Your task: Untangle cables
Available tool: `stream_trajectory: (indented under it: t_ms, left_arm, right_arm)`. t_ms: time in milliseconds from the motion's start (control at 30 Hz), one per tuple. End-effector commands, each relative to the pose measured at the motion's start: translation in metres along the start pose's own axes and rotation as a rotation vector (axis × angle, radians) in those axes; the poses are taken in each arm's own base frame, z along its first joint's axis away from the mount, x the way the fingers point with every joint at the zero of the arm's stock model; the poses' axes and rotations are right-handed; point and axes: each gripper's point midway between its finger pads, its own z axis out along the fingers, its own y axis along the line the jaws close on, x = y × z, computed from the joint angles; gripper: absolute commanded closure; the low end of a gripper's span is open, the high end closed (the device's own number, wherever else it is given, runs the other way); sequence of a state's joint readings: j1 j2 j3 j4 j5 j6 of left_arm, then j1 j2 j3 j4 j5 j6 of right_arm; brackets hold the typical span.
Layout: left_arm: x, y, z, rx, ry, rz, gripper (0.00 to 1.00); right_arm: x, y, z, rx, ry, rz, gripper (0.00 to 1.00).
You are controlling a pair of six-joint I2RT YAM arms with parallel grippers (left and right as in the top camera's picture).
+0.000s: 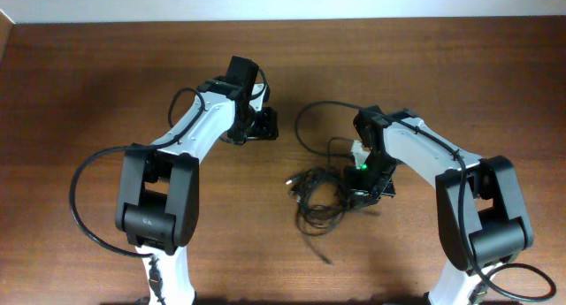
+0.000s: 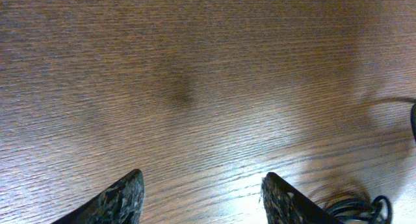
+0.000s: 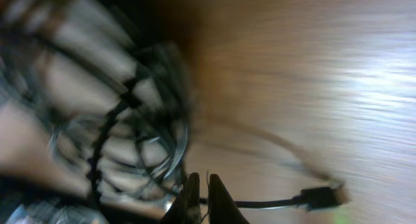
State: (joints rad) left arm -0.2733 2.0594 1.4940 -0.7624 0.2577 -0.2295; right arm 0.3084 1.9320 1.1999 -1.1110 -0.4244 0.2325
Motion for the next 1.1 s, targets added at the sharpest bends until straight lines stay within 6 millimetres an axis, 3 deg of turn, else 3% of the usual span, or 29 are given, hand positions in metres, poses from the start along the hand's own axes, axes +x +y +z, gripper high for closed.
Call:
stream_trajectory:
  t_ms: [0, 133, 200, 333, 500, 700, 800, 900, 967, 1067]
  left_arm:
    - [0.0, -0.002, 0.003, 0.011, 0.006, -0.006, 0.41]
    - [0.0, -0.002, 0.003, 0.011, 0.006, -0.006, 0.41]
    - [0.0, -0.002, 0.003, 0.011, 0.007, -0.005, 0.41]
    - [0.0, -0.002, 0.003, 0.011, 0.006, -0.005, 0.41]
    - [0.0, -0.002, 0.003, 0.01, 0.006, -0.005, 0.41]
    - [0.0, -0.002, 0.003, 0.01, 0.006, -0.005, 0.4]
    - [0.0, -0.002, 0.003, 0.011, 0.006, -0.005, 0.41]
    - [0.0, -0.002, 0.003, 0.01, 0.006, -0.005, 0.41]
    - [0.0, -0.002, 0.003, 0.01, 0.006, -0.005, 0.41]
    - [0.0, -0.002, 0.003, 0.01, 0.006, -0.005, 0.41]
  right_arm:
    - [0.011, 0.041, -0.006, -0.234, 0.035, -0.134, 0.93]
    - [0.012, 0.044, -0.007, -0.253, 0.035, -0.149, 0.92]
    - [0.008, 0.035, -0.005, -0.196, 0.017, -0.177, 0.92]
    - [0.006, 0.027, -0.003, -0.146, 0.013, -0.15, 0.83]
    - [0.007, 0.066, 0.0, -0.272, 0.003, -0.212, 0.84]
    - [-0.007, 0.099, 0.017, -0.232, -0.082, -0.265, 0.85]
    - [-0.015, 0.095, 0.019, -0.179, -0.121, -0.257, 0.91]
    - [-0.021, 0.098, -0.015, -0.191, -0.17, -0.286, 0.9]
    - [-0.034, 0.082, -0.039, -0.154, -0.242, -0.246, 0.88]
    - [-0.048, 0.045, -0.043, -0.046, -0.281, -0.164, 0.83]
